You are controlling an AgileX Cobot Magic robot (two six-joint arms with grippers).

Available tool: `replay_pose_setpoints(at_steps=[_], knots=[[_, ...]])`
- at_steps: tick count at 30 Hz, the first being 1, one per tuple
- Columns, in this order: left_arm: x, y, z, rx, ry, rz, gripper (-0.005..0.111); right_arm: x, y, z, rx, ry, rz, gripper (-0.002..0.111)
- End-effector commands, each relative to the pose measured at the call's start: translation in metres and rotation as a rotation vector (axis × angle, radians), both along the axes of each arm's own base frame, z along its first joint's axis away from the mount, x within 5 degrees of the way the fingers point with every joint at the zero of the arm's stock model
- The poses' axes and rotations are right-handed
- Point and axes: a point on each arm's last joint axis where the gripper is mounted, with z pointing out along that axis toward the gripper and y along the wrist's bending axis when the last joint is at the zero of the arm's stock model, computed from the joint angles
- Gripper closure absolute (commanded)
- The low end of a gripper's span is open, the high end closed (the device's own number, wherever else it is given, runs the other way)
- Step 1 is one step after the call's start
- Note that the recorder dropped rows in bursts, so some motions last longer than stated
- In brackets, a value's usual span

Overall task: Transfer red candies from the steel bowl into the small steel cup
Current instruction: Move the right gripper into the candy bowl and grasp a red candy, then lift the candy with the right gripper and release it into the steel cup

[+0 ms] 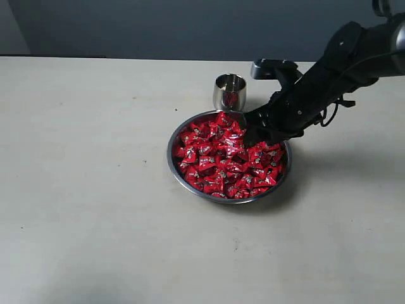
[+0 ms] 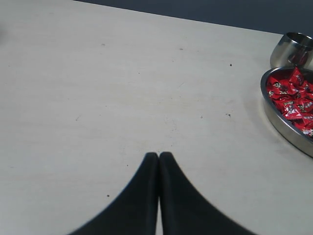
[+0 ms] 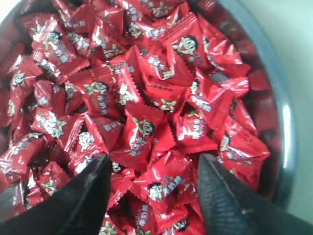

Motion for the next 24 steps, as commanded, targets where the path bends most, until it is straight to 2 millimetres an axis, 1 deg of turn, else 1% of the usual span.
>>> replay_pose_setpoints(at_steps=[1, 5, 8, 11, 14, 16, 18, 20, 24], knots=[[0.000, 0.000, 0.001, 0.000, -0.009, 0.006, 0.106, -0.001, 0.007, -0.013, -0.045, 0.007, 0.054, 0.059], [0.000, 0.000, 0.001, 0.000, -0.009, 0.006, 0.106, -0.001, 0.007, -0.019, -0.049, 0.023, 0.051, 0.065], [0.000, 0.000, 0.001, 0.000, -0.009, 0.006, 0.106, 0.001, 0.006, -0.020, -0.063, 0.010, 0.037, 0.075], [0.000, 0.000, 0.001, 0.000, -0.009, 0.006, 0.106, 0.001, 0.006, -0.022, -0.064, 0.012, 0.031, 0.090], [0.000, 0.000, 0.001, 0.000, -0.009, 0.006, 0.106, 0.001, 0.006, -0.022, -0.063, 0.019, 0.033, 0.109], [0.000, 0.000, 0.001, 0.000, -0.009, 0.006, 0.106, -0.001, 0.006, -0.022, -0.064, 0.031, 0.038, 0.109], [0.000, 0.000, 0.001, 0.000, -0.009, 0.006, 0.106, -0.002, 0.006, -0.017, -0.059, 0.029, 0.042, 0.109], [0.000, 0.000, 0.001, 0.000, -0.009, 0.006, 0.106, -0.002, 0.005, -0.008, -0.050, 0.011, 0.043, 0.109], [0.000, 0.000, 0.001, 0.000, -0.009, 0.006, 0.106, -0.004, 0.004, 0.020, -0.019, -0.062, 0.037, 0.109]])
